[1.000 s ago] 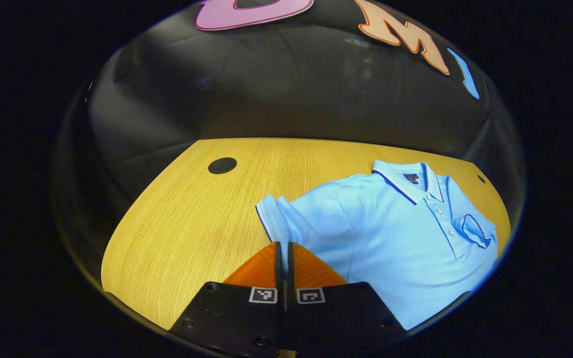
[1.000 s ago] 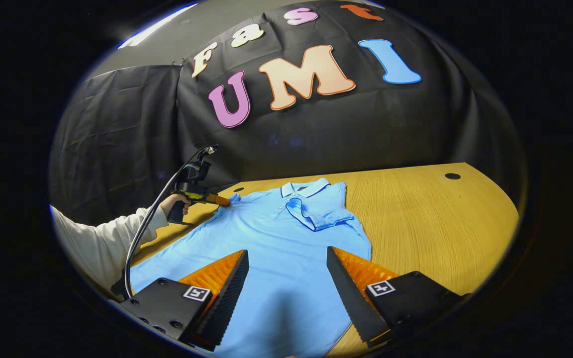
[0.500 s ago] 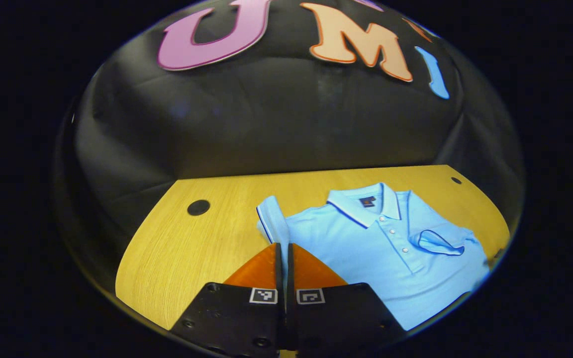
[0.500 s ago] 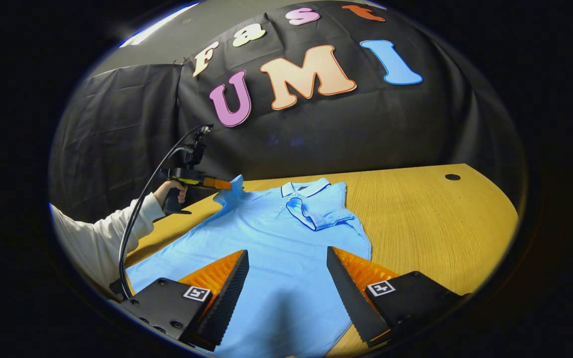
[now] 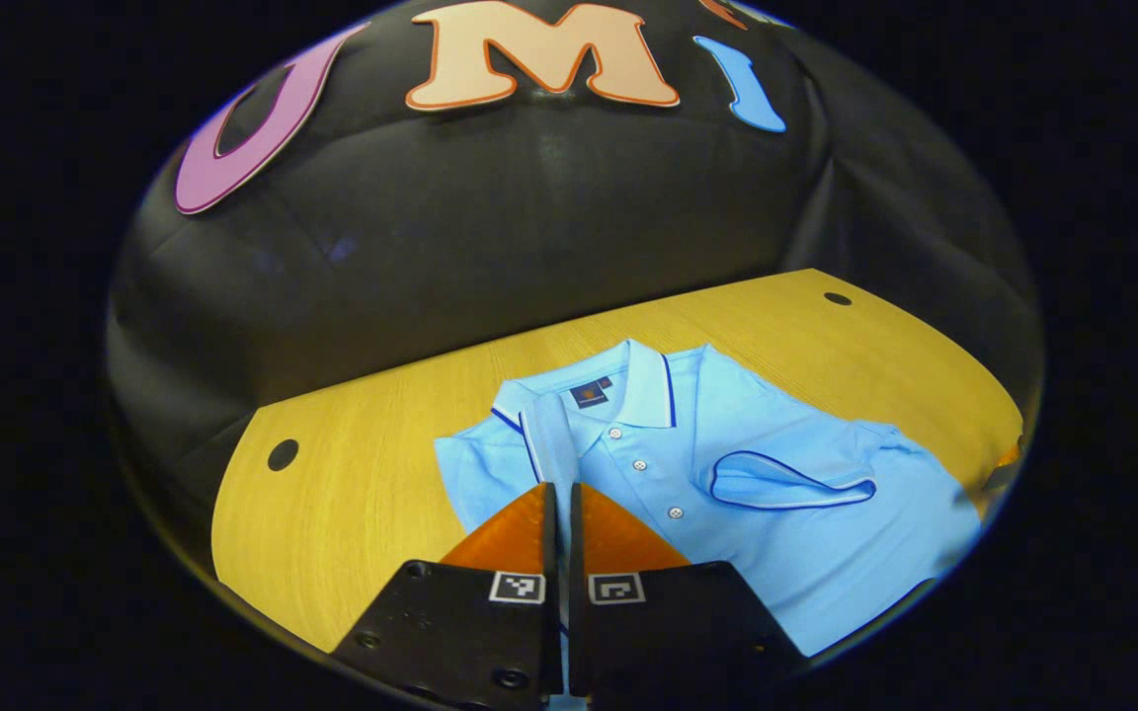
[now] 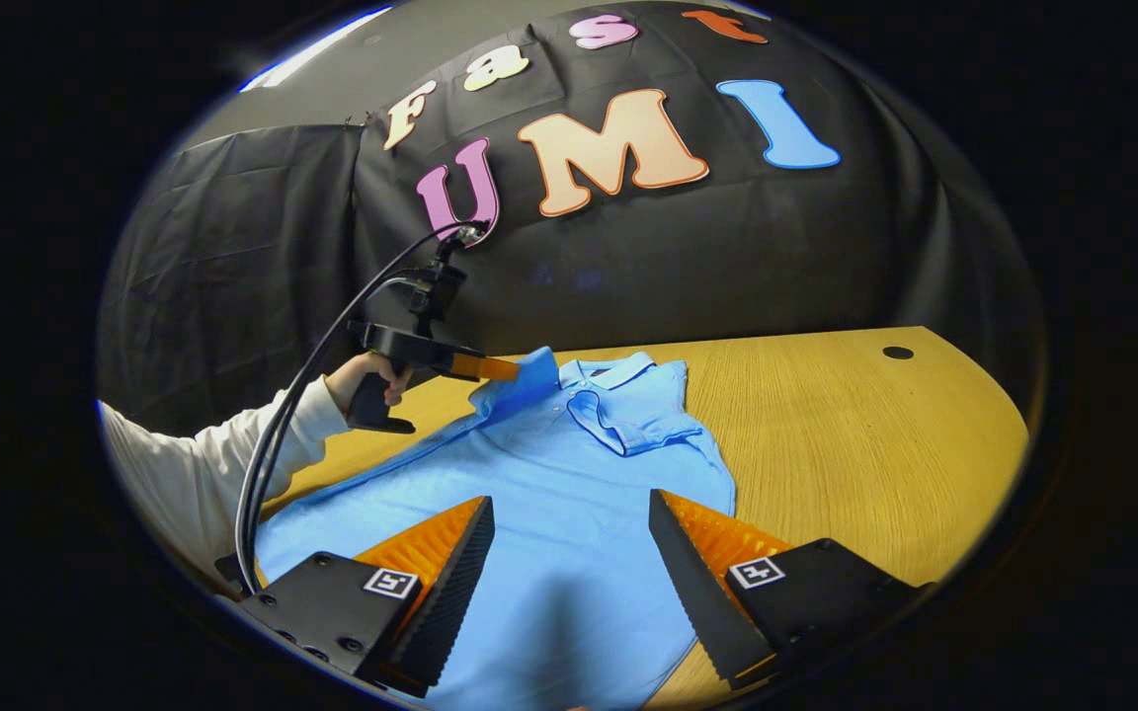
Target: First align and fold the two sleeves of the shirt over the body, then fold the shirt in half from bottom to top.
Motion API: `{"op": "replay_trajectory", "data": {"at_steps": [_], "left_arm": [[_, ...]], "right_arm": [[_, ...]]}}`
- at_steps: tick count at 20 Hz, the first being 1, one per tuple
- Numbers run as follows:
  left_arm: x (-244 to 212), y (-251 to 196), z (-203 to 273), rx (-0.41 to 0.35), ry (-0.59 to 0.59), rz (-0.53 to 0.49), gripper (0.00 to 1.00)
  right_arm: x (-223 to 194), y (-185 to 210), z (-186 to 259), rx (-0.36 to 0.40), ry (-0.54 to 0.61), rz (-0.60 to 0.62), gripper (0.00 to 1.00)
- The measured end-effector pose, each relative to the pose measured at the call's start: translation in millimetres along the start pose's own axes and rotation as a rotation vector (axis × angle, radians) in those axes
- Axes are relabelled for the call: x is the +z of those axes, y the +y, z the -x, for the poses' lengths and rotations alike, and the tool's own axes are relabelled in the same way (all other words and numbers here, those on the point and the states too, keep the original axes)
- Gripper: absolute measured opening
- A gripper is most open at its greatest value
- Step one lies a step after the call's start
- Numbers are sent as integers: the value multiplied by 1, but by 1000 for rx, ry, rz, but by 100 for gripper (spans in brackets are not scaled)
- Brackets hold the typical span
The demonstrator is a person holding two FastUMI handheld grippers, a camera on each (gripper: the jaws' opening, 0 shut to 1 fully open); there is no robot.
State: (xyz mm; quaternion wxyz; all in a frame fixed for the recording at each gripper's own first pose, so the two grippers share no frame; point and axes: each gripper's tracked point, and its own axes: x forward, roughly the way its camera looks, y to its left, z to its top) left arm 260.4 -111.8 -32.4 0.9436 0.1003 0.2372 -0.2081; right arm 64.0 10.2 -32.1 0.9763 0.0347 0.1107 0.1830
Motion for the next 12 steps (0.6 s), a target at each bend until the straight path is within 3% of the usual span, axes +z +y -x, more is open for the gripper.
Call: {"op": "replay_trajectory", "data": {"at_steps": [3,4,5,6,7,8,12], "left_arm": [[-9,-11,-3,-16,39,23,14],[-14,-12,-1,-17,55,32,34],[-14,-14,3,-25,57,46,44],[-14,-12,8,-21,52,62,69],[-10,-9,14,-11,36,77,66],[-8,-8,23,-10,15,97,78],[-3,-7,70,-17,-33,167,88]], "right_arm": [[0,1,1,-4,-2,6,98],[-1,1,1,-5,1,5,98],[0,1,1,-6,1,7,98],[0,2,1,-8,-1,10,98],[1,2,2,-10,-3,14,98],[-1,1,1,-15,0,19,98],[2,6,4,-30,17,32,98]]}}
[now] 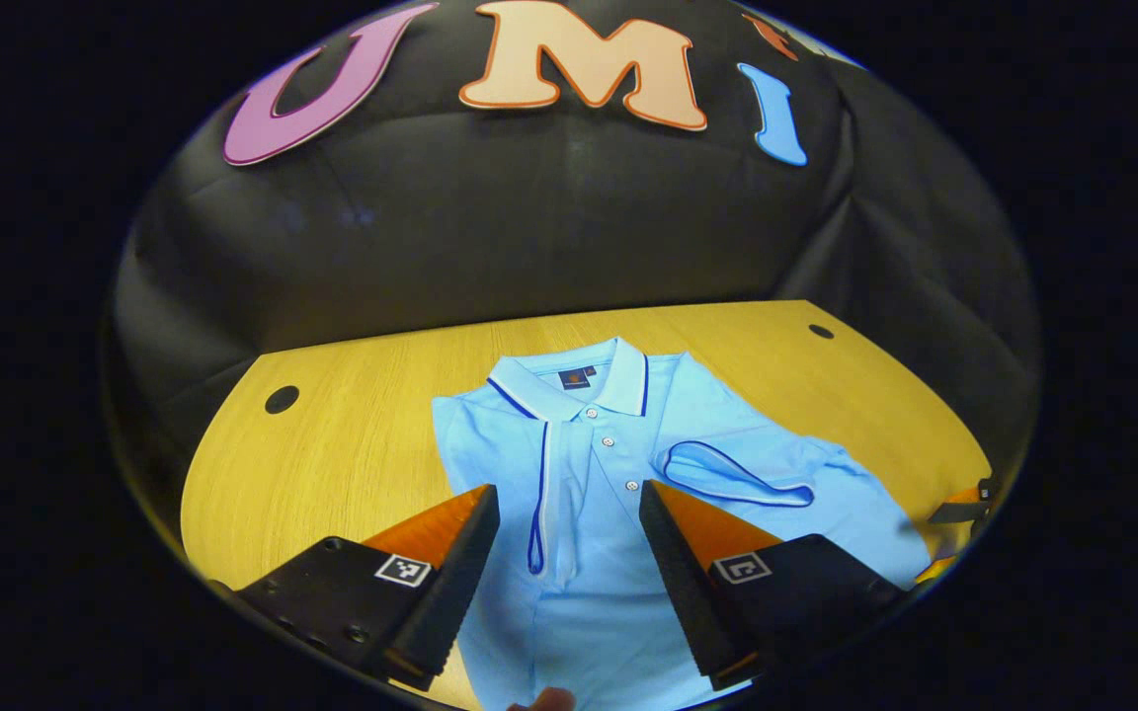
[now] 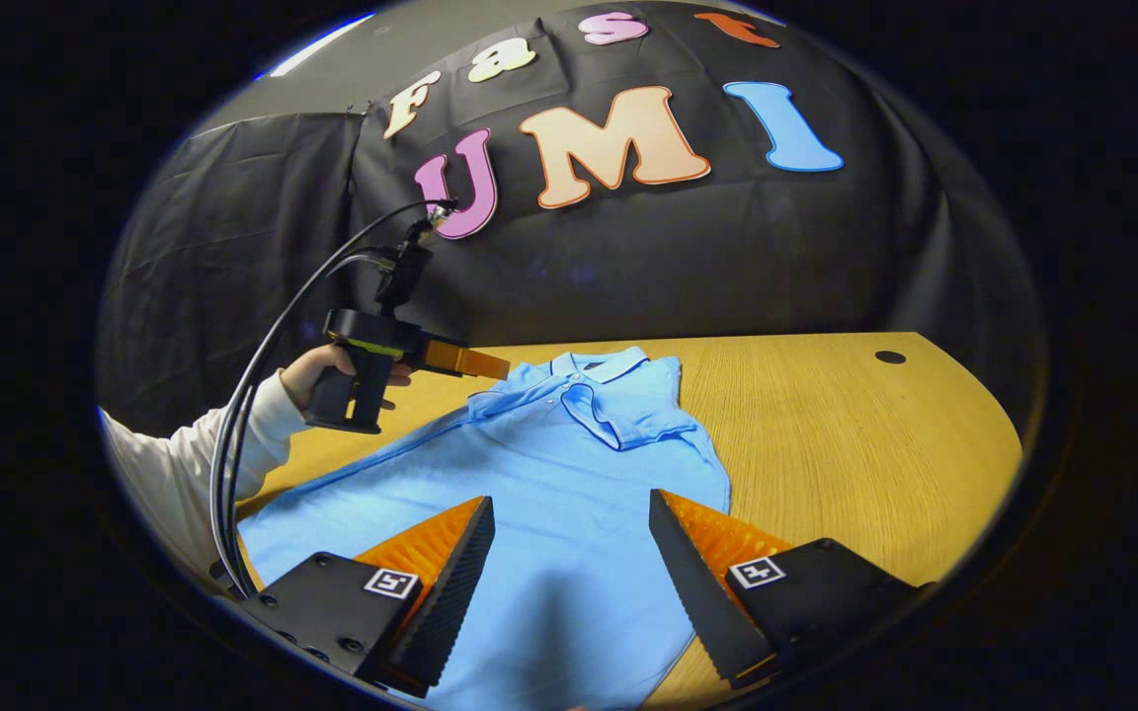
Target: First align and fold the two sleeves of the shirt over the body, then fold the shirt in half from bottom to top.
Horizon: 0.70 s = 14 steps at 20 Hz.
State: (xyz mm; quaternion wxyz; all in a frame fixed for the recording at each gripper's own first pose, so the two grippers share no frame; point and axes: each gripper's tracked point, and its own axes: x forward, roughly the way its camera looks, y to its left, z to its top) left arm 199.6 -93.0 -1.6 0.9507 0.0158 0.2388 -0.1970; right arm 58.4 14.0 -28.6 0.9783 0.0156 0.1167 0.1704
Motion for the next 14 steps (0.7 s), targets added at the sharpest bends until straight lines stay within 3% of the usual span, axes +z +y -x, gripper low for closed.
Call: {"op": "replay_trajectory", "data": {"at_steps": [2,7,14], "left_arm": [[0,3,31,18,-30,-8,93],[-27,0,123,51,-73,-57,93],[-131,-20,228,78,-30,2,93]], "right_arm": [[10,8,9,8,-23,9,94],[10,18,42,-2,-24,40,98],[-39,29,105,-50,81,51,98]]}}
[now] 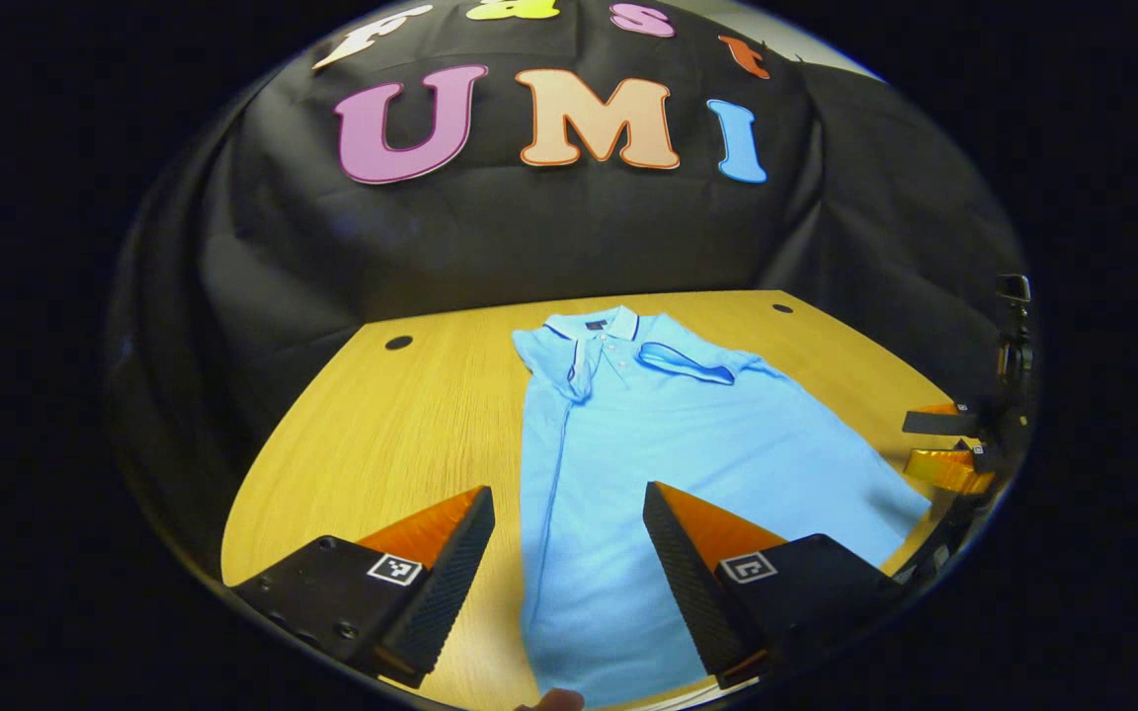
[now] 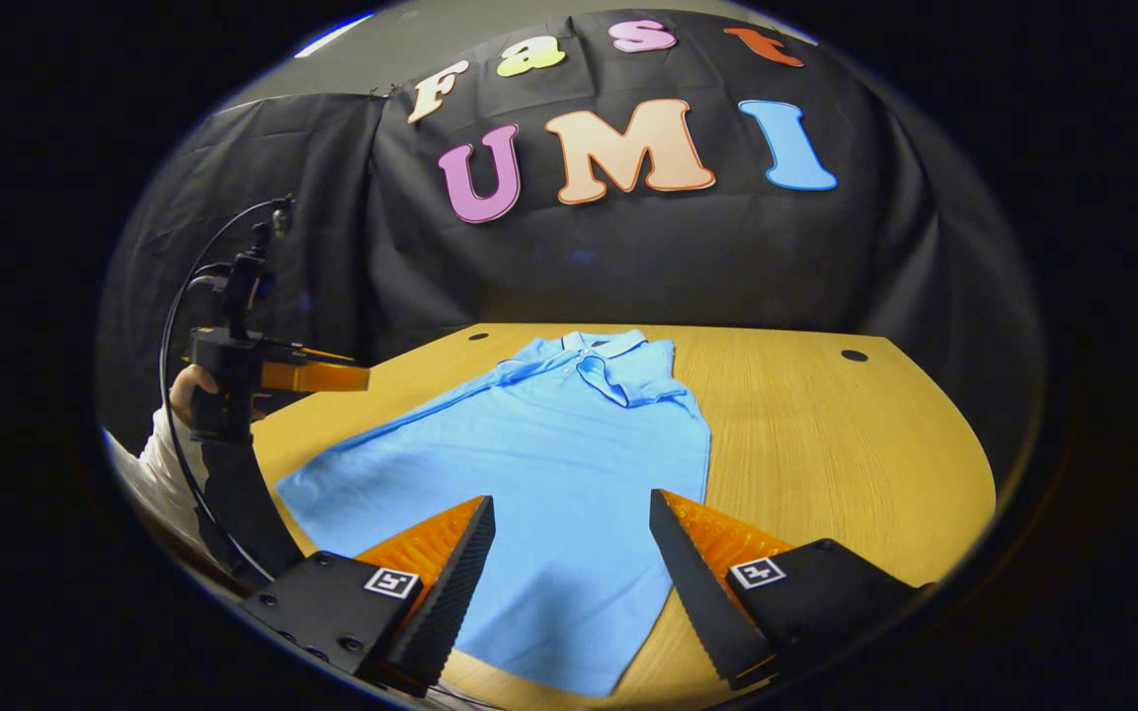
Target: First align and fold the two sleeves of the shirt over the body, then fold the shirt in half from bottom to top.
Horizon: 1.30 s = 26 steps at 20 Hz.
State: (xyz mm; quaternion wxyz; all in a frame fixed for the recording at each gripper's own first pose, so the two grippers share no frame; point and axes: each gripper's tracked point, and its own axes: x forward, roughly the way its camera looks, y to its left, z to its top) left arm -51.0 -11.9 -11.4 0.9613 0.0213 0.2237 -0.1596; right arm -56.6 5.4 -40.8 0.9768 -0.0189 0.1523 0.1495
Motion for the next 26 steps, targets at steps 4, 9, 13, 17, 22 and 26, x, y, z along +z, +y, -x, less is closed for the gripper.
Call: {"op": "replay_trajectory", "data": {"at_steps": [4,9,13,17,22,26], "left_arm": [[-62,-10,40,10,57,26,93],[-103,-12,59,36,91,54,94],[-119,-12,66,61,101,38,93],[-127,-15,62,52,104,51,93],[-133,-20,56,39,111,57,97],[-129,-25,49,24,93,48,95]], "right_arm": [[-37,10,23,-12,48,25,98],[-68,6,34,-49,89,53,98],[-82,3,35,-75,103,81,94],[-85,7,34,-78,95,96,94],[-87,12,30,-66,89,69,97],[-88,26,25,-15,89,77,82]]}}
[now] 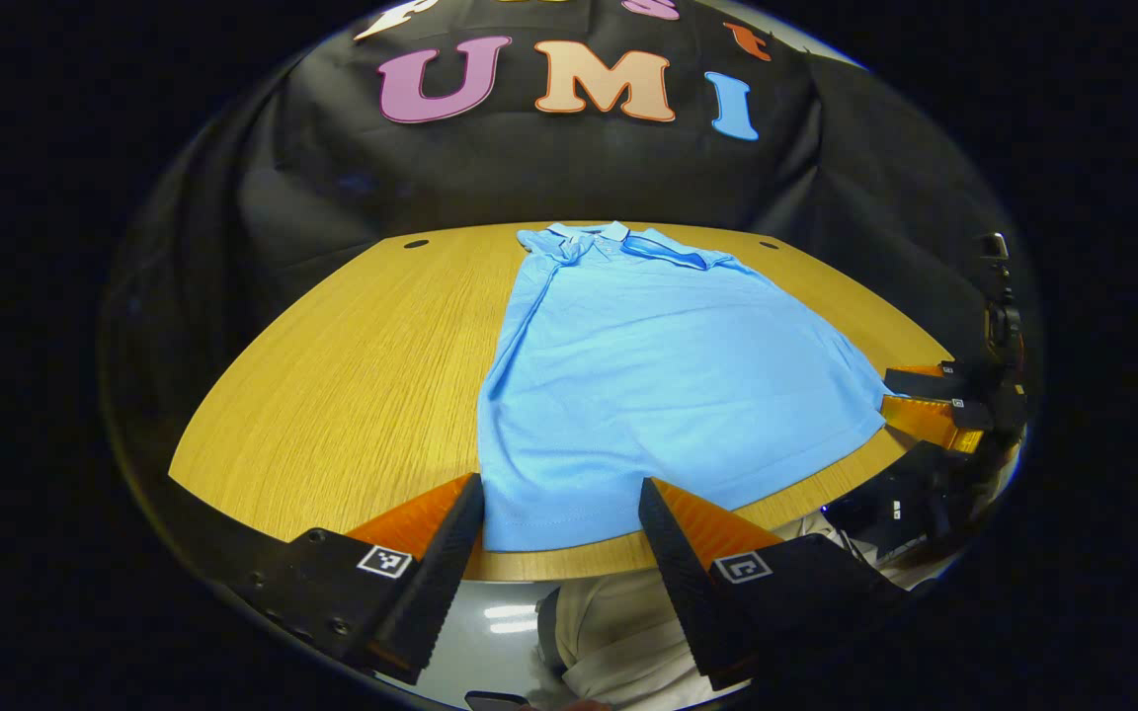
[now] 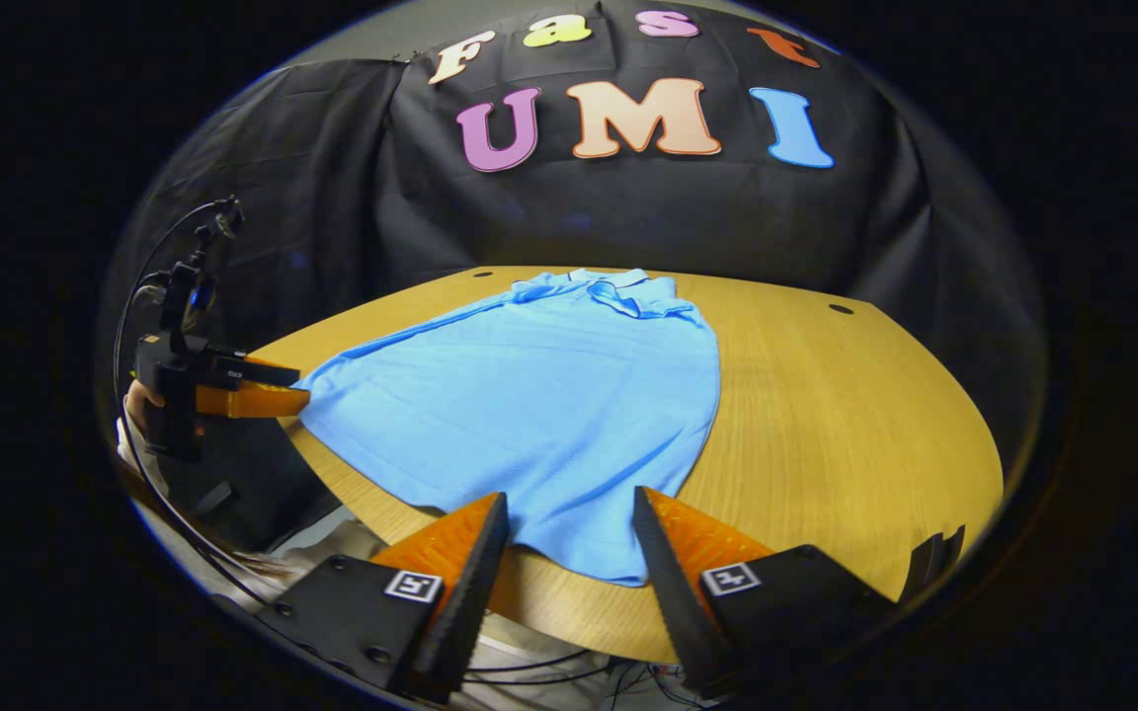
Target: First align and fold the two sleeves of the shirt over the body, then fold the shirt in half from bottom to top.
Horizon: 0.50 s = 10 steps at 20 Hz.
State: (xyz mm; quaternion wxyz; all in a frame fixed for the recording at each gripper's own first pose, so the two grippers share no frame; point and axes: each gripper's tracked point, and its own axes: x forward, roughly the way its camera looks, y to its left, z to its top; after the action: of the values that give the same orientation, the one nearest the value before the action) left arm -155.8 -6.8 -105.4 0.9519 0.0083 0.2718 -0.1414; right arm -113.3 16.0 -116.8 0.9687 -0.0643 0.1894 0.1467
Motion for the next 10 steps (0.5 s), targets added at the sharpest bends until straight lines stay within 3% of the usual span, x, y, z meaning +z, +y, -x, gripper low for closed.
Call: {"op": "replay_trajectory", "data": {"at_steps": [1,3,6,7,9,10], "left_arm": [[1,-5,0,-10,-7,-3,93],[0,-14,-3,-33,-18,-14,80],[1,-25,-3,-65,-39,-46,48],[2,-28,-4,-74,-47,-57,43],[3,-33,-4,-89,-58,-61,29],[2,-34,-6,-89,-57,-61,16]], "right_arm": [[1,3,-2,12,-1,8,66],[1,10,-1,38,0,12,51],[1,15,-4,62,-8,-14,23],[2,15,-4,64,-12,-27,11],[3,16,-4,65,-19,-33,8],[3,16,-4,63,-23,-29,8]]}}
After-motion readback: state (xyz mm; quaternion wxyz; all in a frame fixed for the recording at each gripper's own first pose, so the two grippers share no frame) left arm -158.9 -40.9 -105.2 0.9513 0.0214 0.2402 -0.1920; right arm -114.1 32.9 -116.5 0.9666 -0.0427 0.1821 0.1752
